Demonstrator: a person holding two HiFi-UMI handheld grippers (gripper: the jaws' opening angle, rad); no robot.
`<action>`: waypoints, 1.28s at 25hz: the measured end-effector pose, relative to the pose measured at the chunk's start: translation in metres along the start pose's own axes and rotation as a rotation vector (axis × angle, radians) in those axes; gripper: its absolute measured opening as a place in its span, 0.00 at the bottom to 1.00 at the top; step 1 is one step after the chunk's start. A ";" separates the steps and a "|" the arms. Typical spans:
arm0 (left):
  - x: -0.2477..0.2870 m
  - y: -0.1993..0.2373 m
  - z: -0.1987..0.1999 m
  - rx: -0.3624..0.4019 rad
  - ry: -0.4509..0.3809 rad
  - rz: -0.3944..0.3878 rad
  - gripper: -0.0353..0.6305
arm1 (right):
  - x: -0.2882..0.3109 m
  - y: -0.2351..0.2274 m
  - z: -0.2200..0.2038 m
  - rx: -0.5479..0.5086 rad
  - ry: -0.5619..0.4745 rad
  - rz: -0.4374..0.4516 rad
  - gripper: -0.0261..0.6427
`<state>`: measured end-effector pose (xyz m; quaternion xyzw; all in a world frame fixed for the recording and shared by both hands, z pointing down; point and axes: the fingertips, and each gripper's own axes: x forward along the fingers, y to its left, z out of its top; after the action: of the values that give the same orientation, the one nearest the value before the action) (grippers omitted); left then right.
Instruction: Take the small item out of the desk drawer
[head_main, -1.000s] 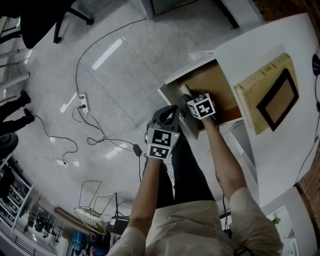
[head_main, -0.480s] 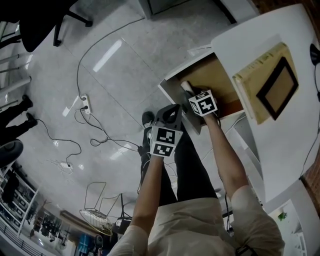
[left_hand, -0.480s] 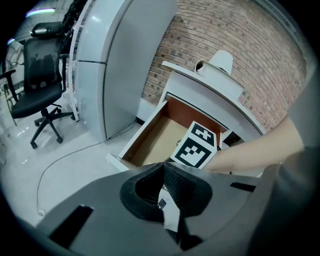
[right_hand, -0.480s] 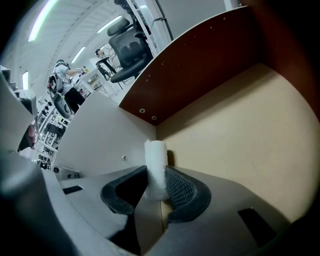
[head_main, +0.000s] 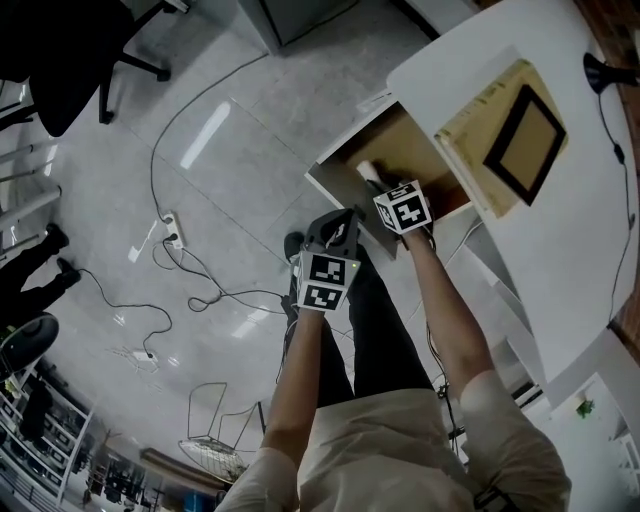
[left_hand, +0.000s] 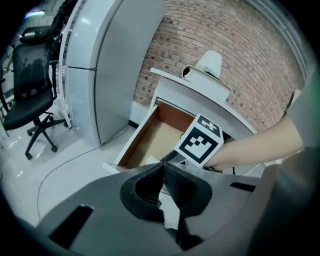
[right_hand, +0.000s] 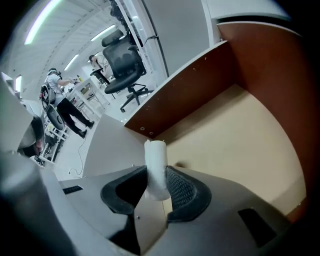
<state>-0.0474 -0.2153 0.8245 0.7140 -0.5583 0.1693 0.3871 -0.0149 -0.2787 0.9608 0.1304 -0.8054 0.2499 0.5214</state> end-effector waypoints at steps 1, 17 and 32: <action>-0.001 -0.001 0.001 0.008 0.001 -0.007 0.08 | -0.003 0.001 0.002 0.006 -0.009 -0.005 0.26; -0.036 -0.031 0.008 0.142 0.024 -0.090 0.08 | -0.075 0.029 -0.007 0.179 -0.136 -0.079 0.26; -0.138 -0.053 0.030 0.078 -0.031 -0.098 0.08 | -0.178 0.104 0.019 0.161 -0.271 -0.137 0.26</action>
<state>-0.0481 -0.1419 0.6928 0.7575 -0.5216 0.1608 0.3581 -0.0035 -0.2102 0.7656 0.2590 -0.8350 0.2576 0.4116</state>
